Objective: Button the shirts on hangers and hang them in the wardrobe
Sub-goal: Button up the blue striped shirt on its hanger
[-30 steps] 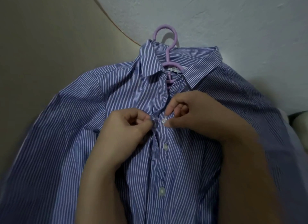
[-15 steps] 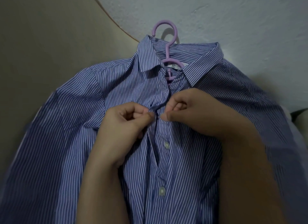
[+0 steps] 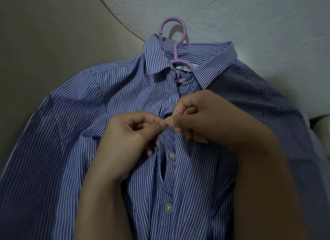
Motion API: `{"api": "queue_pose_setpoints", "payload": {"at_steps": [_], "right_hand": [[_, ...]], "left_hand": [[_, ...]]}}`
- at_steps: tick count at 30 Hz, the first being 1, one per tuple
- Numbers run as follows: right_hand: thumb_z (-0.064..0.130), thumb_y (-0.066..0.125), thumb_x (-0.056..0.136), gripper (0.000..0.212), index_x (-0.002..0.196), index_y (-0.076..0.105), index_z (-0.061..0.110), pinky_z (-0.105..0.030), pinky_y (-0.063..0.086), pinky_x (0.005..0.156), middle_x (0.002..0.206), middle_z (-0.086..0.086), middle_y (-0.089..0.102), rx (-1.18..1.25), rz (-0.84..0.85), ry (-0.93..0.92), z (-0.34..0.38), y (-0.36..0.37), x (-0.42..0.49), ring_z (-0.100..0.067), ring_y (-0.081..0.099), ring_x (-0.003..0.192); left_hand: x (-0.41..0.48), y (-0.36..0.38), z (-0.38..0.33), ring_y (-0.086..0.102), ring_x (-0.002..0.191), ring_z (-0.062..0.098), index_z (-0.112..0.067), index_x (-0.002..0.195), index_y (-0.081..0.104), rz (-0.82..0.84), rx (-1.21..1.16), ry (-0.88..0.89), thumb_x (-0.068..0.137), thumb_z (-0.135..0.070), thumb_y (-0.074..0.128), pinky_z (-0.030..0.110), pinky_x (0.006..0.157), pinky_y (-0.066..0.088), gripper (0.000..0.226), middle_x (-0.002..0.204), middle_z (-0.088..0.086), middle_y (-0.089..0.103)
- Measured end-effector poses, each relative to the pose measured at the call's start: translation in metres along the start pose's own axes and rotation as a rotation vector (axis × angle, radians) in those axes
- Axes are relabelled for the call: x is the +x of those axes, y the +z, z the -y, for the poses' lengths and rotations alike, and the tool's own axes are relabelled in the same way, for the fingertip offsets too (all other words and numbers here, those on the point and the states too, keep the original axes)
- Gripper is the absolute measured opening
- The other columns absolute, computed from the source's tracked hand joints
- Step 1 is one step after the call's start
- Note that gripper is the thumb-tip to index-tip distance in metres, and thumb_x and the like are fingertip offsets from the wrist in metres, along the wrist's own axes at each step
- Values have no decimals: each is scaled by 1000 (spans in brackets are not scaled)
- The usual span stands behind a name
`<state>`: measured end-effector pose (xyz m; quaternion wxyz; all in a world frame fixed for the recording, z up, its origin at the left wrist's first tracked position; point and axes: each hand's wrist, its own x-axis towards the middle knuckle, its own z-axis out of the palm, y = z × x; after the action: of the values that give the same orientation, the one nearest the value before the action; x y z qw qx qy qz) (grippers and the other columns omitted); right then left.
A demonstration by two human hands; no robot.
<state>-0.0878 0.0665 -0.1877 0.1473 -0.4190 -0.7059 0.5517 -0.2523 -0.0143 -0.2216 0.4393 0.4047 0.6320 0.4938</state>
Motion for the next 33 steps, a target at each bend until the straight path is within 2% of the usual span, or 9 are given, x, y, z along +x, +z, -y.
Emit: {"api": "queue_pose_setpoints", "payload": {"at_steps": [4,8,11,17,21,25,27,30,33], "right_hand": [[18,75,86,14,84,70,5,-22,42,40,61,-7,67,-50,-21,49,-3,-2,0,-11,55,43],[15,77,83,7,78,73,10,-15,40,41,52,0,64,-173,-42,41,-3,2,3,-4,56,42],[14,78,81,8,74,74,14,-16,43,46,57,0,67,-228,-65,28,-3,4,6,-4,61,47],[25,78,83,14,73,73,17,-24,48,50,61,2,67,-230,-49,45,-3,5,7,-2,56,50],[28,73,88,18,80,72,11,-19,41,43,51,1,60,-144,-35,53,-3,1,5,-5,54,44],[25,71,90,22,83,71,4,-19,39,43,57,-6,62,-95,-26,33,-3,2,5,-9,52,47],[23,70,91,22,84,71,3,-20,38,42,62,-11,61,-74,-12,25,-3,2,4,-13,51,50],[21,70,90,22,87,70,-1,-19,37,41,67,-17,61,-32,0,20,-3,2,4,-15,49,51],[20,72,89,26,86,69,-6,-18,36,39,63,-17,59,-10,-11,21,-3,2,4,-12,48,46]], "left_hand": [[2,2,4,48,42,14,-10,69,72,-107,15,-8,84,-12,78,21,41,39,16,52,5,57],[0,3,4,49,40,9,-9,73,72,-110,90,13,85,-15,78,21,39,37,15,53,6,56],[-1,4,5,49,40,9,-11,72,72,-117,116,19,85,-17,78,21,40,38,15,55,7,56],[0,12,9,56,49,13,-19,72,73,-214,221,60,85,-24,79,32,55,47,15,59,-5,63],[-6,22,4,59,53,3,-23,72,73,-331,321,120,85,-27,78,24,56,43,15,60,-10,66],[-13,26,1,65,65,3,-27,76,76,-381,308,148,87,-28,76,17,58,45,11,67,-12,71],[-15,28,1,68,68,5,-26,77,78,-365,239,139,89,-27,75,23,65,51,12,70,-11,72],[-17,29,2,72,78,20,-25,78,79,-347,96,93,89,-25,76,45,78,59,11,74,-2,75],[-20,31,4,73,78,26,-29,76,80,-371,-6,77,82,-29,75,53,82,59,8,72,0,74]]}}
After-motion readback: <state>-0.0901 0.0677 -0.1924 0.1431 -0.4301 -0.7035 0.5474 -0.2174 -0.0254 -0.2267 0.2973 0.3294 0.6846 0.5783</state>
